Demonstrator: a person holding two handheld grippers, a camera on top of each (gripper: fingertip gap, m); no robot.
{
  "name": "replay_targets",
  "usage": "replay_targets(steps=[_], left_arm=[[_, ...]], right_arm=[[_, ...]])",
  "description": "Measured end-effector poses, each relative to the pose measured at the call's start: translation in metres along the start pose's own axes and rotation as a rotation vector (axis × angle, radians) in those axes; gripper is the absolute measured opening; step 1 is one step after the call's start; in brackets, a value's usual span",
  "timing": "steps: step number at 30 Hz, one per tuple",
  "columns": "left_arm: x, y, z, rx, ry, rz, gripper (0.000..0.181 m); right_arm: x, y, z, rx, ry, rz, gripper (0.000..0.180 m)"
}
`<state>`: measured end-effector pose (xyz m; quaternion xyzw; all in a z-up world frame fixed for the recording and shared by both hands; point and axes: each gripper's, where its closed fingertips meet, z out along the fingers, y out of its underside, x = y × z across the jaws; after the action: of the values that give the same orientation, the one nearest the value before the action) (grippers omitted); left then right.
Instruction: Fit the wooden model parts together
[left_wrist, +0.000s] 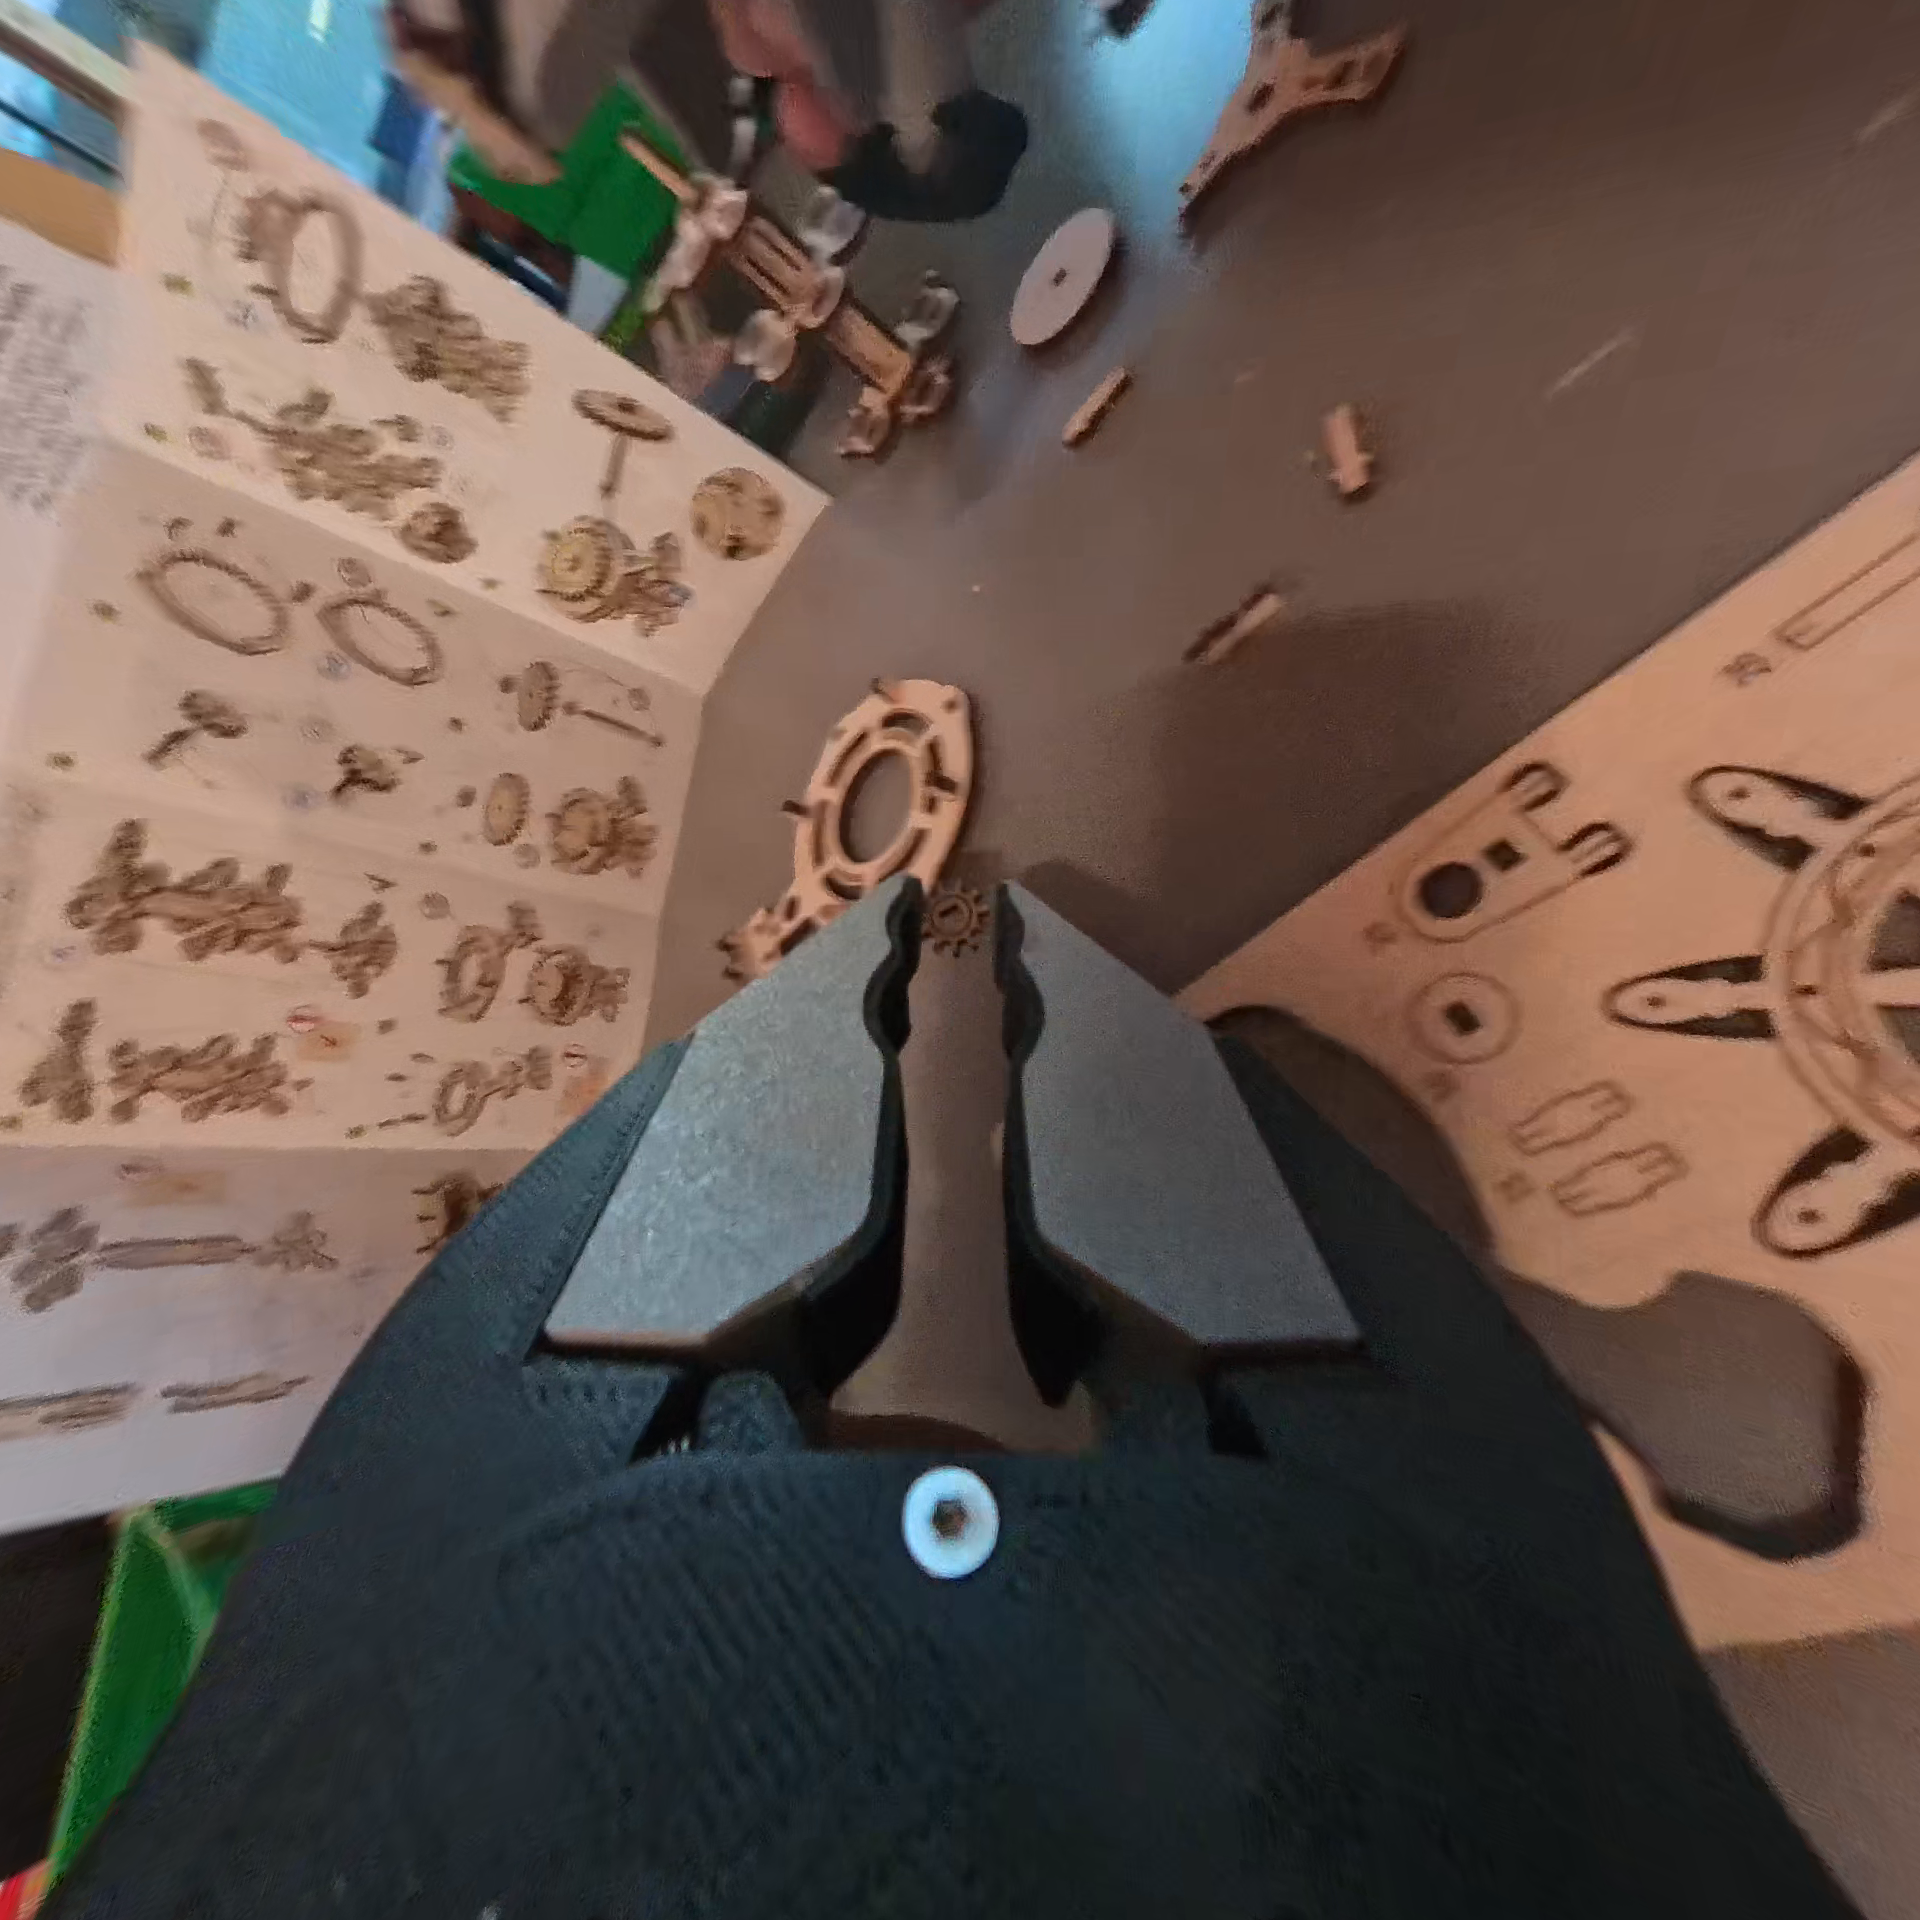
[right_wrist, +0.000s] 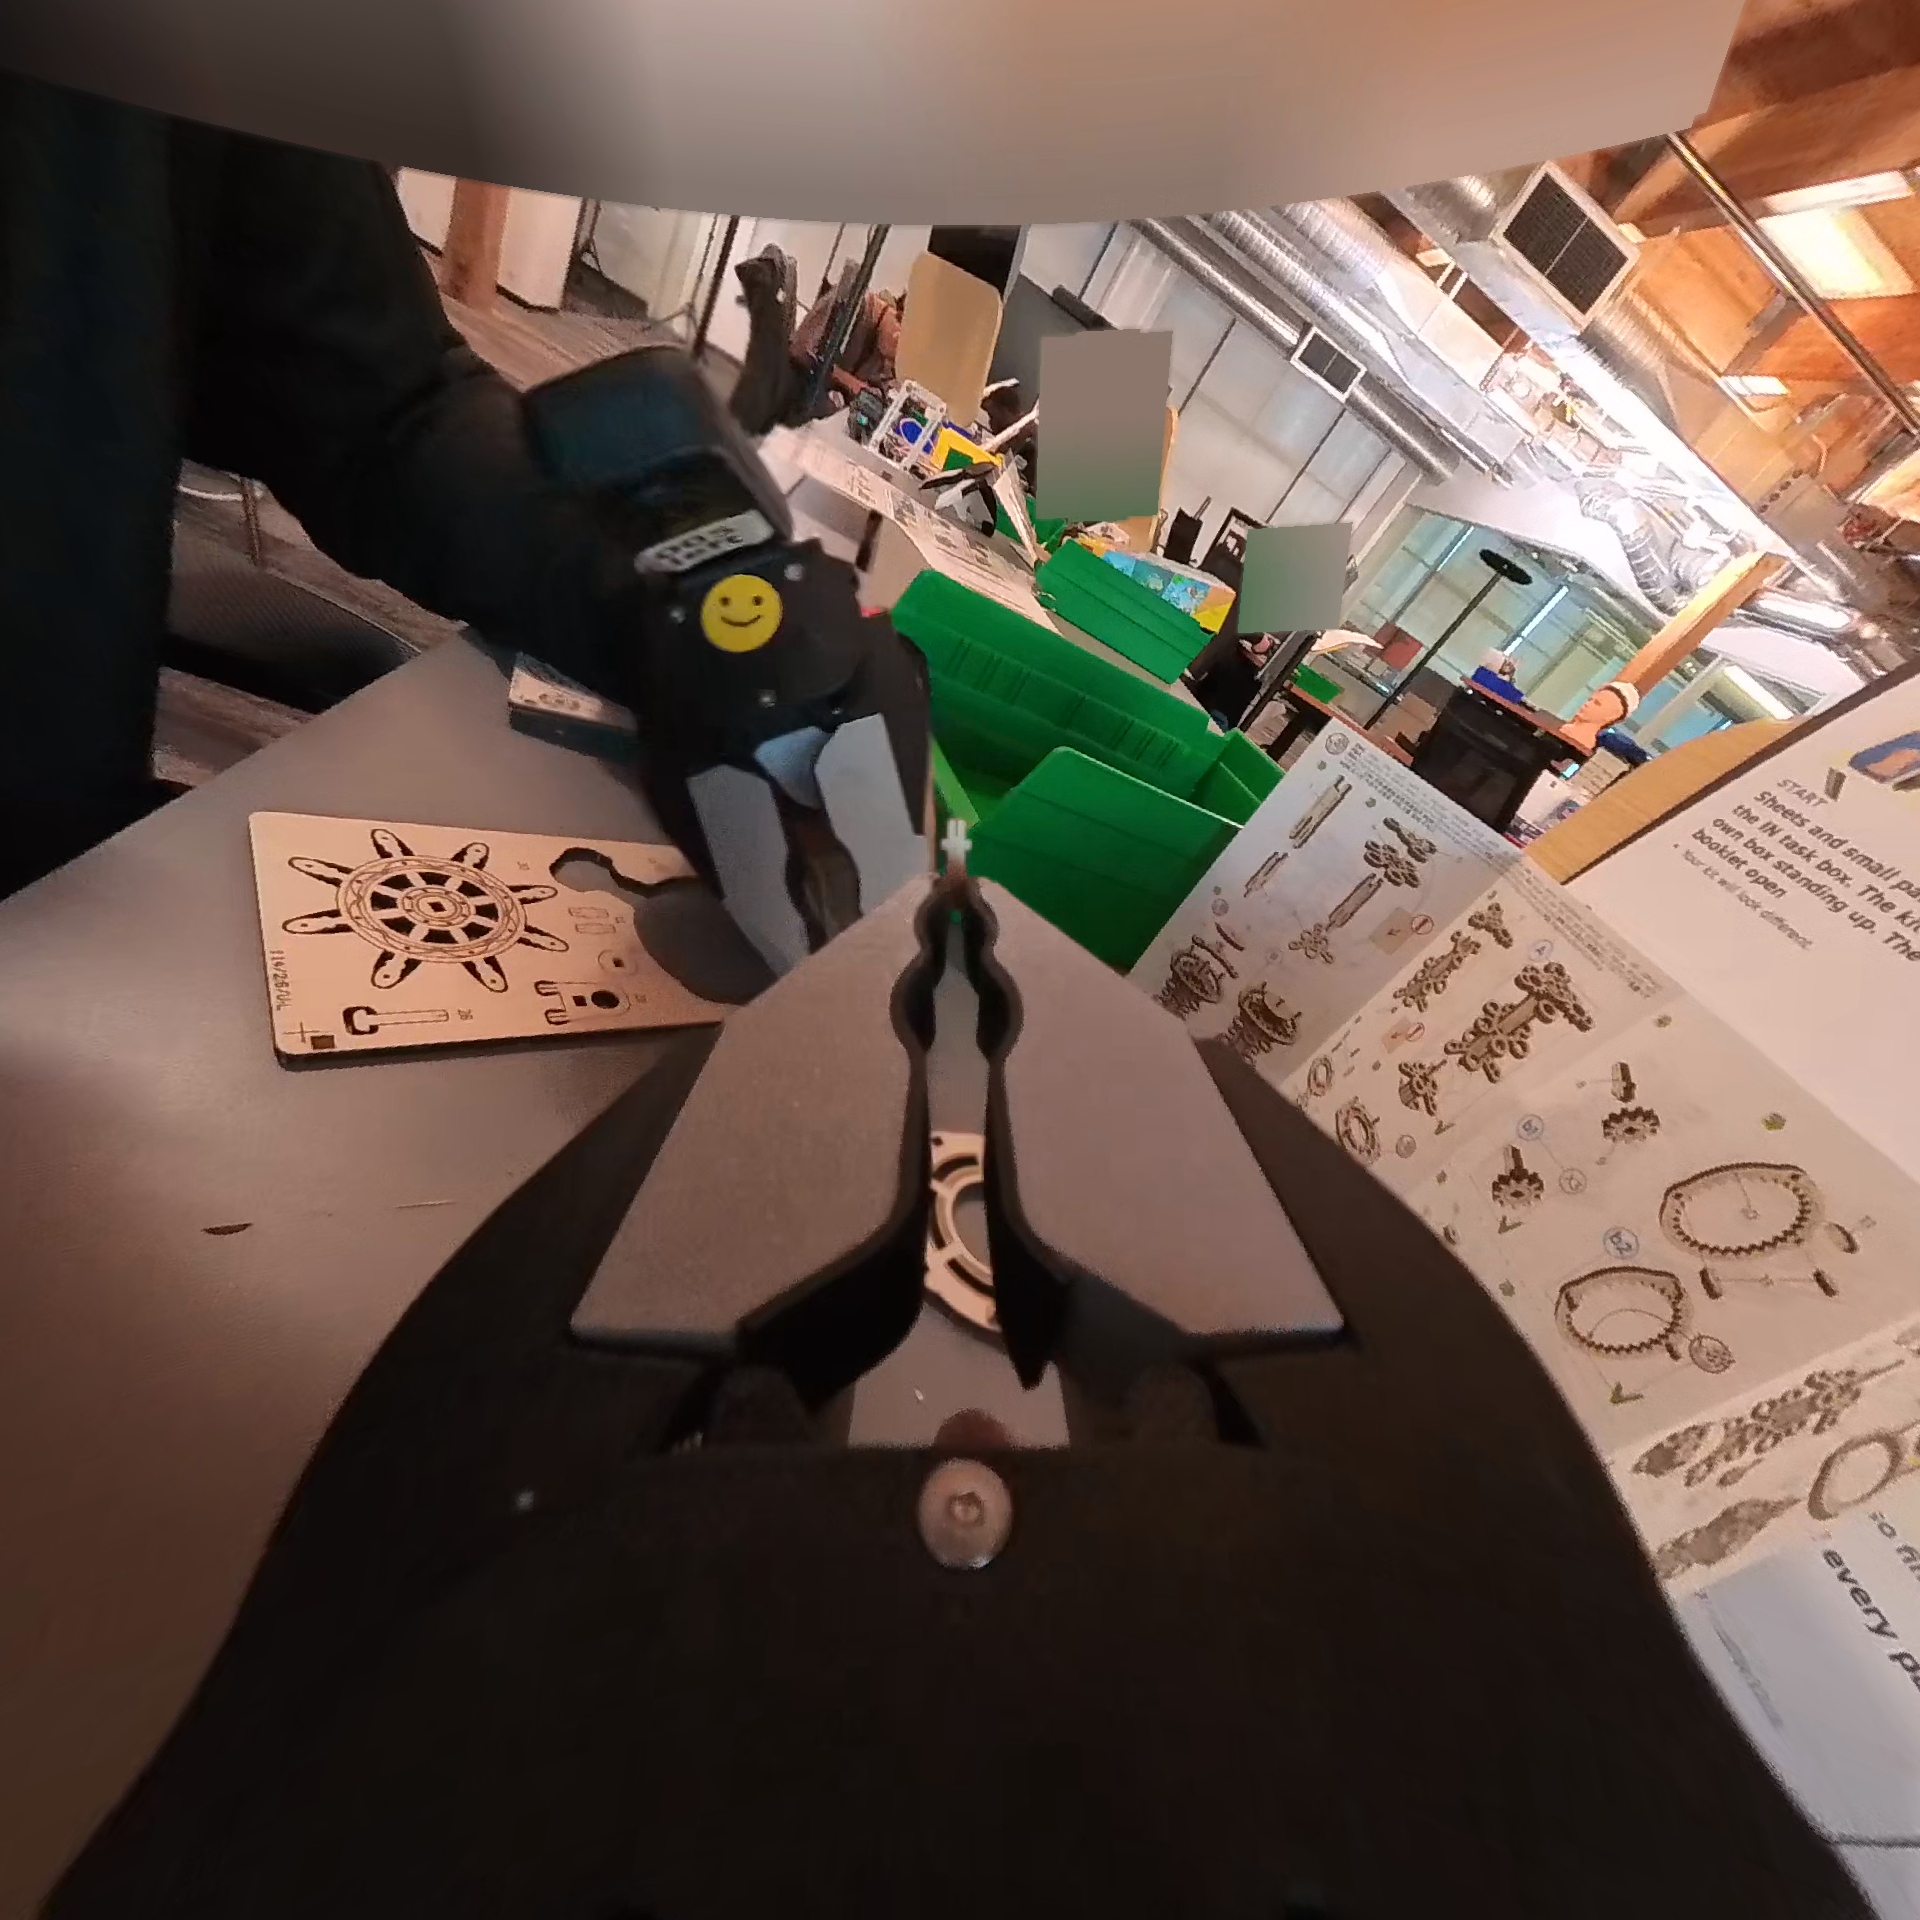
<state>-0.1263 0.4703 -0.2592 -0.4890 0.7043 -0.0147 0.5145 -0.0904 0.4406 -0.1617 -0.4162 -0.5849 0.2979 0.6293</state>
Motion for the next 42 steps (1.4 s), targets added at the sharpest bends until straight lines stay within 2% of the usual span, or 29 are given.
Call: replay_targets(steps=[1,4,7,9,13,16,19,29,34,36,39,42], left_arm=[[0.010,0.000,0.003,-0.016,0.050,-0.015,0.013],[0.019,-0.008,0.005,-0.005,0.115,-0.111,0.012],[0.008,-0.009,0.003,0.005,0.075,-0.141,0.000],[0.007,-0.006,0.002,-0.001,0.075,-0.144,0.000],[0.012,-0.005,0.000,-0.004,0.171,-0.301,0.020],[0.010,-0.005,0.000,-0.002,0.194,-0.377,0.021],[0.010,-0.003,0.003,-0.030,0.198,-0.407,0.022],[0.012,-0.004,0.016,-0.073,0.256,-0.439,0.024],[0.015,-0.007,0.022,-0.099,0.324,-0.463,0.015],[0.015,-0.006,0.023,-0.112,0.336,-0.459,0.005],[0.011,0.000,0.021,-0.152,0.302,-0.383,0.001],[0.010,0.000,0.014,-0.149,0.228,-0.217,0.000]], right_arm=[[0.000,0.001,0.000,-0.005,-0.001,-0.001,0.000],[0.000,0.002,0.000,-0.014,0.000,-0.005,0.000],[0.000,0.005,0.000,-0.031,-0.005,0.004,0.000],[0.000,0.014,0.001,-0.077,-0.018,0.040,0.000],[-0.005,0.036,0.001,-0.202,-0.062,0.127,0.000],[-0.014,0.068,-0.002,-0.400,-0.106,0.182,0.000],[-0.026,0.085,0.001,-0.510,-0.138,0.189,0.000],[-0.029,0.101,0.001,-0.616,-0.135,0.218,0.000],[-0.039,0.105,0.000,-0.654,-0.180,0.231,0.000],[-0.039,0.108,-0.001,-0.675,-0.178,0.237,0.000],[-0.040,0.111,0.000,-0.694,-0.174,0.218,0.000],[-0.038,0.112,0.002,-0.701,-0.152,0.161,0.000]])
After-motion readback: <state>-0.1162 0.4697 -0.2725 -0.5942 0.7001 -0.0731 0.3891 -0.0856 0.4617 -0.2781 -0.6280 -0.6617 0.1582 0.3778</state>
